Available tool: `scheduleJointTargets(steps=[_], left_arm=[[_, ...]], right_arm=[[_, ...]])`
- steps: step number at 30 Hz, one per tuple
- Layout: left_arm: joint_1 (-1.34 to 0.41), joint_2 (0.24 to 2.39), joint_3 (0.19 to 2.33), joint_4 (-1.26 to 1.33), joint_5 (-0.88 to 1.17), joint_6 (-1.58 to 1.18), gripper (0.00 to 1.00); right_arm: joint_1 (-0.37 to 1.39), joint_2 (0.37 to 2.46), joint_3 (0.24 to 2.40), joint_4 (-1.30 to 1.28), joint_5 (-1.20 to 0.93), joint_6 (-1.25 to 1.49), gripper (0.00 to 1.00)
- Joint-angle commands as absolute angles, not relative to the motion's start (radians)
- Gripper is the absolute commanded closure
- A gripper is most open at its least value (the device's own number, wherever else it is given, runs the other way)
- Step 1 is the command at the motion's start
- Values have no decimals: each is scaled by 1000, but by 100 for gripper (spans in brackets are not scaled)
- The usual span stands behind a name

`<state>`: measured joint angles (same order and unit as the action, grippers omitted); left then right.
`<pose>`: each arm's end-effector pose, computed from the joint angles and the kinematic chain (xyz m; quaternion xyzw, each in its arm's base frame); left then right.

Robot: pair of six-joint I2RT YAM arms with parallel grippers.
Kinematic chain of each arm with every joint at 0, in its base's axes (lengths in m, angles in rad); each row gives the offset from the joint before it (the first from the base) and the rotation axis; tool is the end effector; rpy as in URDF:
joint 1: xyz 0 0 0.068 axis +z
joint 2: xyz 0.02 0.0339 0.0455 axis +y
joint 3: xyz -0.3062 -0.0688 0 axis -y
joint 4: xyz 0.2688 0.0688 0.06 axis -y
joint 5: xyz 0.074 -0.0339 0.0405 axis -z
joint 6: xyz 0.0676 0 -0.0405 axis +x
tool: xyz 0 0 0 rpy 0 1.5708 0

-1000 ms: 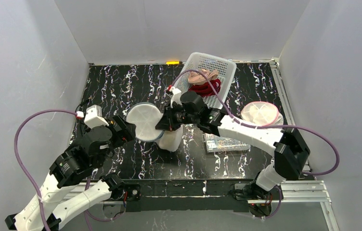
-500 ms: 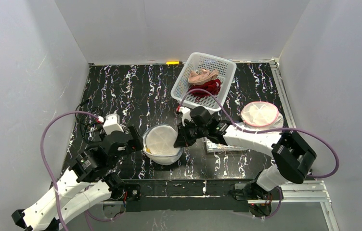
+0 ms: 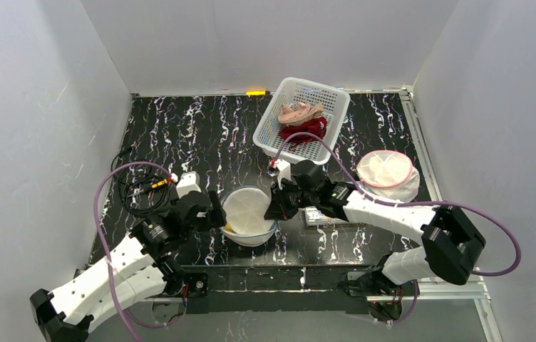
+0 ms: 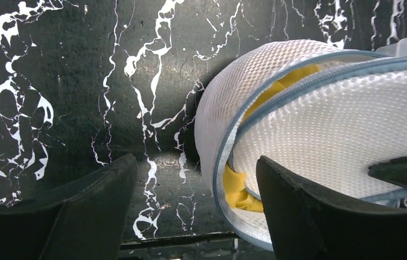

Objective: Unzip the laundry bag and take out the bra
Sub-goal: Adjust the laundry bag at the center of the board, then open the laundry bag at the center of the board.

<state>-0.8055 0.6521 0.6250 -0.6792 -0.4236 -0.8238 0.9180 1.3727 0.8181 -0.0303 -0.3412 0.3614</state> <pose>0.1240 -0.0890 0.2640 -0.0962 0.8869 -0.1670 0.4199 0.1853 0.2796 0.2471 -0.3158 0.8127 0.3984 0.2849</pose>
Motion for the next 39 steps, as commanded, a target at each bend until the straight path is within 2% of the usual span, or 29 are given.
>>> scheduleJointTargets(steps=[1,8,12,14,17,18,22,23,25,29,39], left_arm=[[-803,714,632,-644,-437,-818,24],[-801,778,610,-615,-405,-824,50],[-799,782,582,-569,-346,-814,78],[-799,778,573,-539,-315,-792,99],[-799,756,597,-540,-316,-770,100],[-799,745,615,-554,-331,-762,100],[-798,733,728,-627,-389,-702,100],[-798,744,763,-645,-395,-685,100],[-798,779,839,-698,-401,-650,100],[-800,860,996,-775,-403,-589,100],[-849,1127,1338,-959,-520,-500,100]], right_arm=[[914,1318,795,-46,-352,335,99],[911,1274,758,-38,-351,344,99],[904,1256,739,-25,-355,349,99],[905,1246,725,-9,-359,358,99],[905,1217,715,12,-356,377,99],[905,1202,714,19,-346,385,94],[904,1120,738,-12,-270,409,48],[904,1098,748,-37,-242,413,41],[905,1050,767,-73,-159,424,34],[904,952,764,-78,-42,465,27],[904,828,630,39,162,703,26]])
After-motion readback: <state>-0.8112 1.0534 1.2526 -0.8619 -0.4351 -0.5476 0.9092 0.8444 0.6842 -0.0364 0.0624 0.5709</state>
